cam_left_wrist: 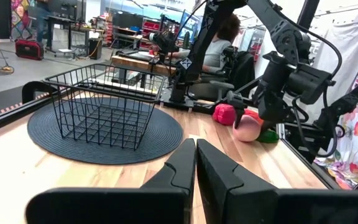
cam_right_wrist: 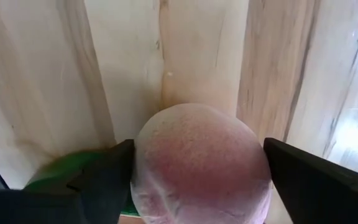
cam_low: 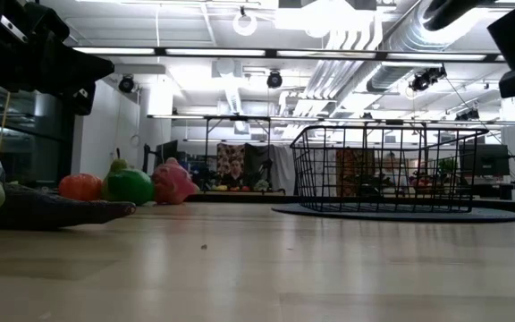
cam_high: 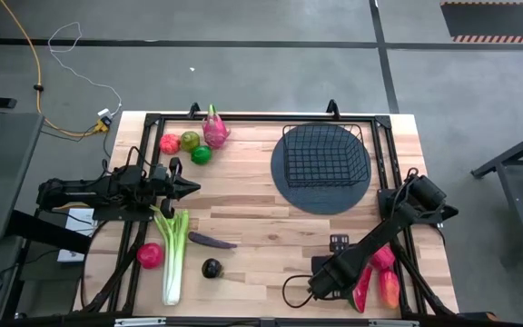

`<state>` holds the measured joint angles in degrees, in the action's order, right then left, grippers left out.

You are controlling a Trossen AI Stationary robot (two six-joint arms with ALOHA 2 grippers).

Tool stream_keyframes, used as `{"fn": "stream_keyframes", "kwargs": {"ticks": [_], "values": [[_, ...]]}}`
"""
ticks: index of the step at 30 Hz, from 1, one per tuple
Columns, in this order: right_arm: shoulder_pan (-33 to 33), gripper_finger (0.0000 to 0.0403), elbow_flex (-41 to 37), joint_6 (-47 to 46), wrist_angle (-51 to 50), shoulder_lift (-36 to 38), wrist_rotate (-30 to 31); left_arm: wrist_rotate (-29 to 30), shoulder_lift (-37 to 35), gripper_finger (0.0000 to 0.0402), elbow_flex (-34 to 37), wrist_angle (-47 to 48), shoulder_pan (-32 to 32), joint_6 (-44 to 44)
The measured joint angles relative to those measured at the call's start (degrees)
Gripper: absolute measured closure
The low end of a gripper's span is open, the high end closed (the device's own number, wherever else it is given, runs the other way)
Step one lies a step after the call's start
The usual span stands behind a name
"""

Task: Build produce basket
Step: Put the peach into the wire basket

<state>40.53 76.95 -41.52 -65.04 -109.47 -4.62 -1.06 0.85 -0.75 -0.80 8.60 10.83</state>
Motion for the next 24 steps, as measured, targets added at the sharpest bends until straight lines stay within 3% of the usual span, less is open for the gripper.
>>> {"fn": "stream_keyframes", "kwargs": {"ticks": [6, 11, 17, 20, 24], "values": [[-0.1, 0.0138, 2.4, 2.9, -3.5, 0.0, 0.8, 0.0, 0.0, 0.0396, 0.0, 0.0, 0.0, 0.0], [-1.7, 0.0139, 7.2, 7.5, -8.1, 1.0, 1.6, 0.0, 0.0, 0.0396, 0.0, 0.0, 0.0, 0.0], [-3.4, 0.0139, 8.4, 5.5, -9.7, 8.9, 5.4, 0.0, 0.0, 0.0396, 0.0, 0.0, 0.0, 0.0], [-4.1, 0.0139, 5.4, 3.4, -7.4, 14.5, 4.9, 0.0, 0.0, 0.0396, 0.0, 0.0, 0.0, 0.0], [-4.7, 0.0140, -5.9, -6.3, 2.6, 24.1, 3.5, 0.0, 0.0, 0.0396, 0.0, 0.0, 0.0, 0.0]]}}
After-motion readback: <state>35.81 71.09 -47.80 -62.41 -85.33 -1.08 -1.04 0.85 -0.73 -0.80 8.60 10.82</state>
